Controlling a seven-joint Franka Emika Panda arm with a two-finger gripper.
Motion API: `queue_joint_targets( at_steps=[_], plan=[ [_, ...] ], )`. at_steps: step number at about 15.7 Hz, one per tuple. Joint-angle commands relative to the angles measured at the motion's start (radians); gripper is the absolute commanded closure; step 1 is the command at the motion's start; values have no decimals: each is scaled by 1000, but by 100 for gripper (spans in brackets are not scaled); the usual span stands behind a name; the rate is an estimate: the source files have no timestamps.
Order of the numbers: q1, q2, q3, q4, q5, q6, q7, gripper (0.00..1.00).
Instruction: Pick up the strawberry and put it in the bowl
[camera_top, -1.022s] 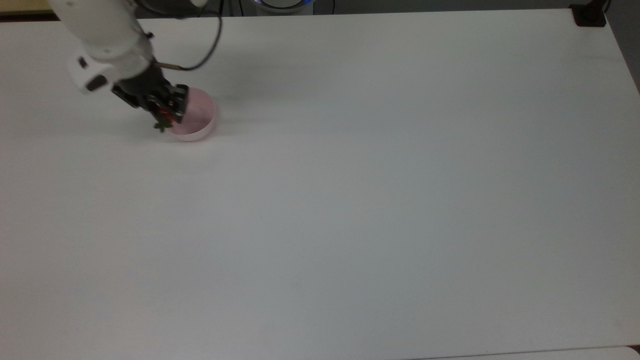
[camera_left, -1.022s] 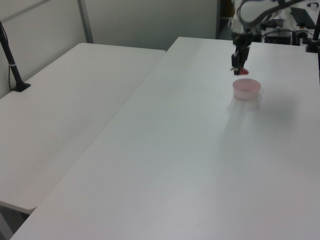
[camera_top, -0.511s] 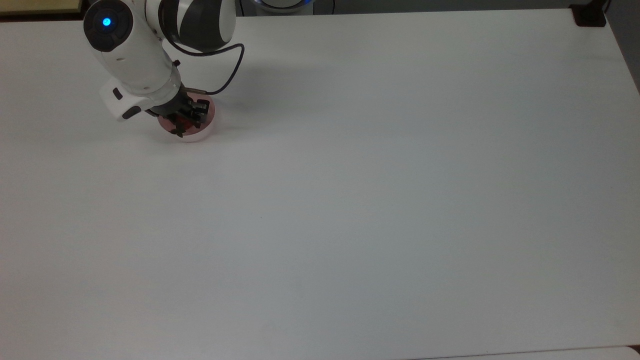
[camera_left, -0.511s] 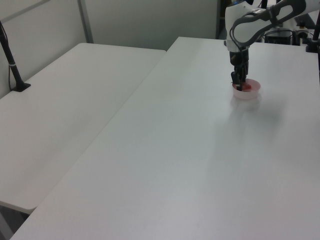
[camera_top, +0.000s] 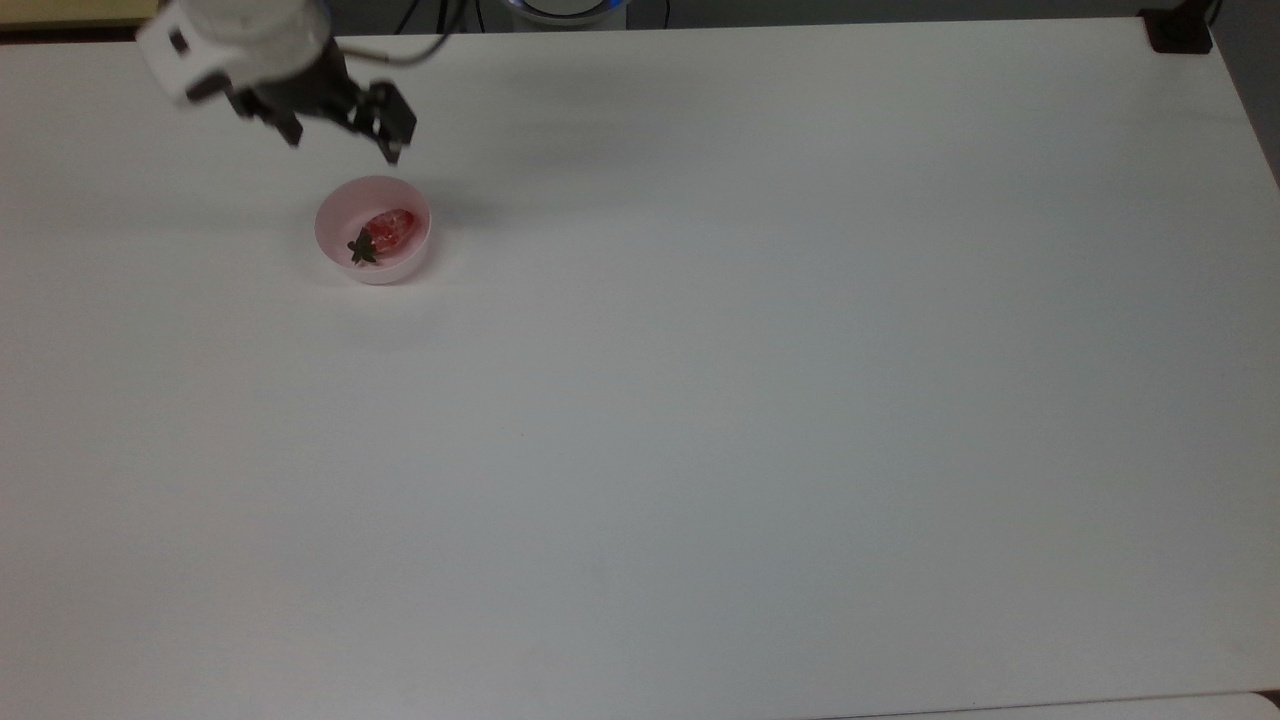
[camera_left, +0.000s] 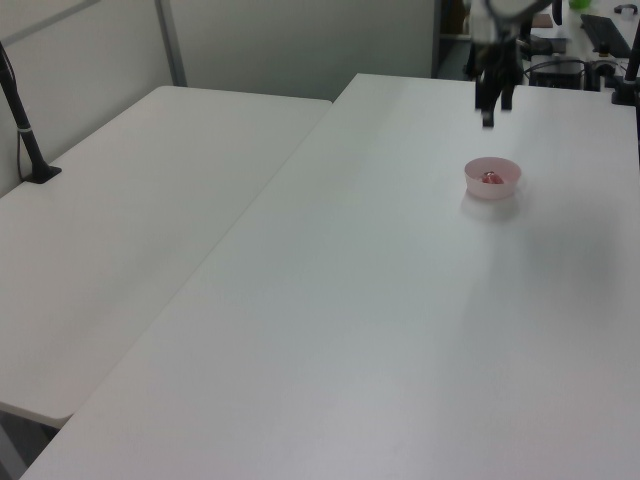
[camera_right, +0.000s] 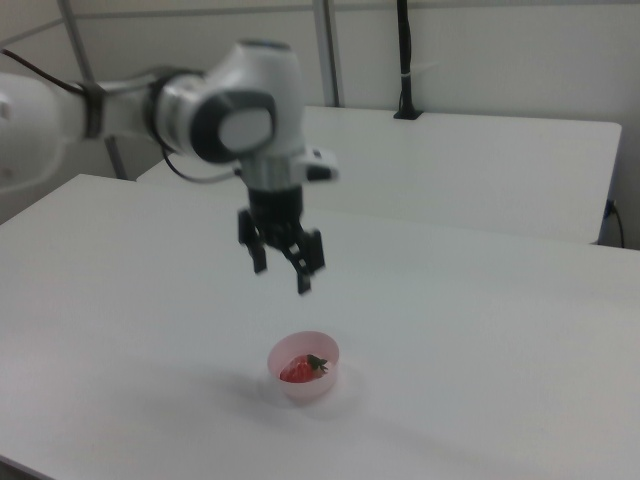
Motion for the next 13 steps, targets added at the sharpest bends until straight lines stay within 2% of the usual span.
queue_joint_targets(
  at_steps=[1, 4, 6, 9, 13],
  plan=[
    [58, -166, -3, -14, -5, -75, 115, 0],
    [122, -243, -24, -16, -8, -112, 151, 0],
    [164, -250, -27, -20, -17, -100, 148, 0],
    [167, -240, -27, -16, -17, -1, 132, 0],
    [164, -191, -20, 30, -19, 12, -2, 0]
  ],
)
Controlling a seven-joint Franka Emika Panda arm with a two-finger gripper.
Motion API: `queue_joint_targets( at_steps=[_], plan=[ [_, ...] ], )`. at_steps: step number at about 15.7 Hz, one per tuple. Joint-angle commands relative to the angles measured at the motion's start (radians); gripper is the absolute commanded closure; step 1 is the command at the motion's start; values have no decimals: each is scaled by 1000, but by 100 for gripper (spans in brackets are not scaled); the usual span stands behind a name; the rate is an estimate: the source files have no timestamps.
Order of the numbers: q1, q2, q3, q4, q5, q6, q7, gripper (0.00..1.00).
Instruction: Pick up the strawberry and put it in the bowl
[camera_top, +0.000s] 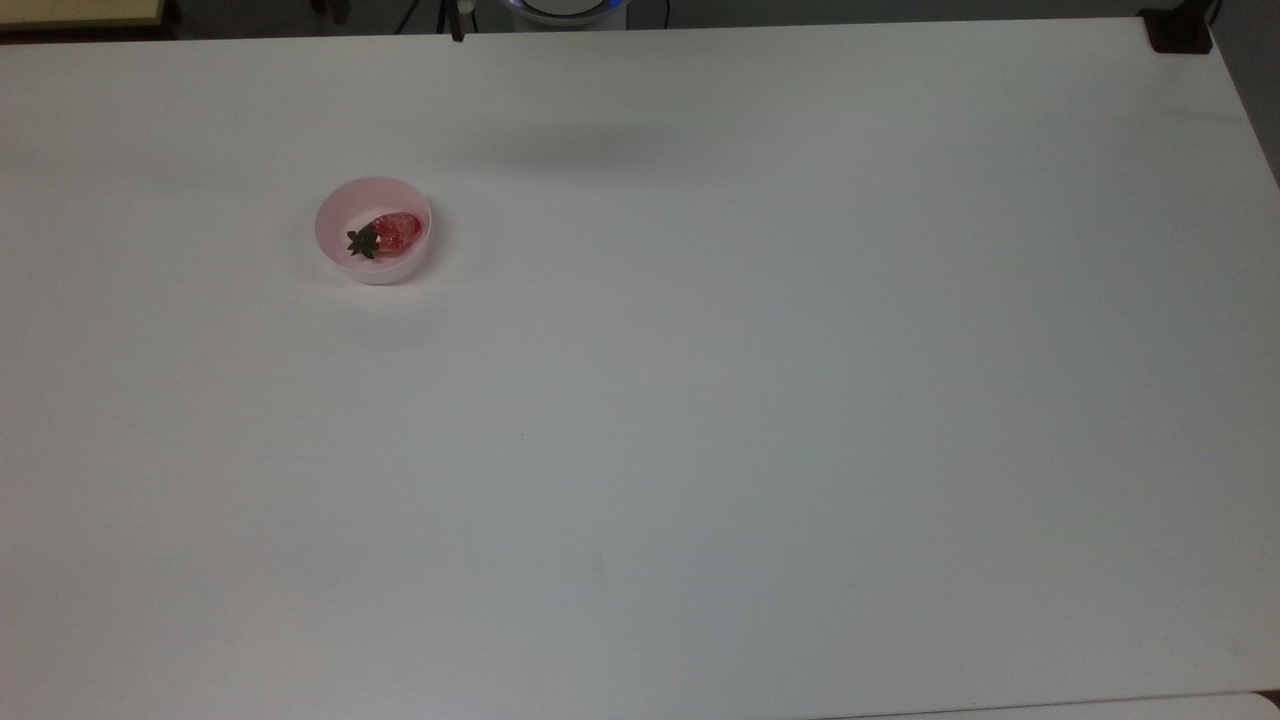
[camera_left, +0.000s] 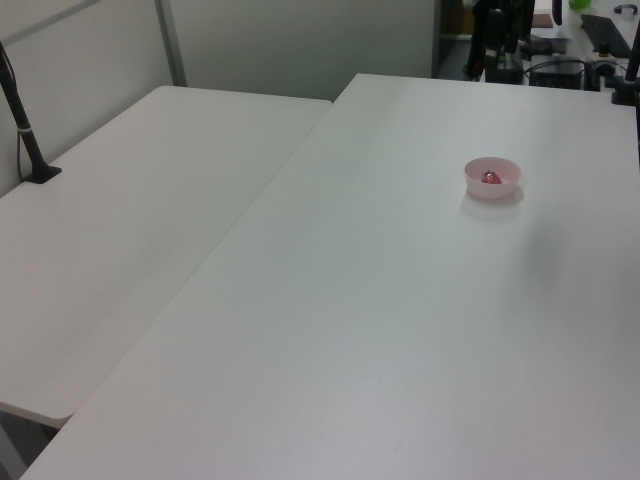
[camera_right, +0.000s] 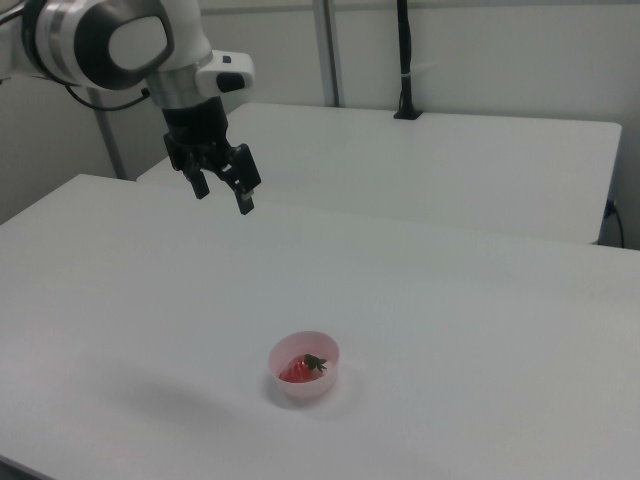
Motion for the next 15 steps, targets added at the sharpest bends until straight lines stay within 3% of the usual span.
queue_joint_targets(
  at_steps=[1, 4, 7, 15],
  plan=[
    [18, 38, -16, 40, -14, 15, -84, 0],
    [15, 49, -16, 53, -6, 7, -79, 0],
    [13, 102, -17, 182, 5, -146, -52, 0],
    [16, 102, -22, 182, 6, -151, -50, 0]
  ],
)
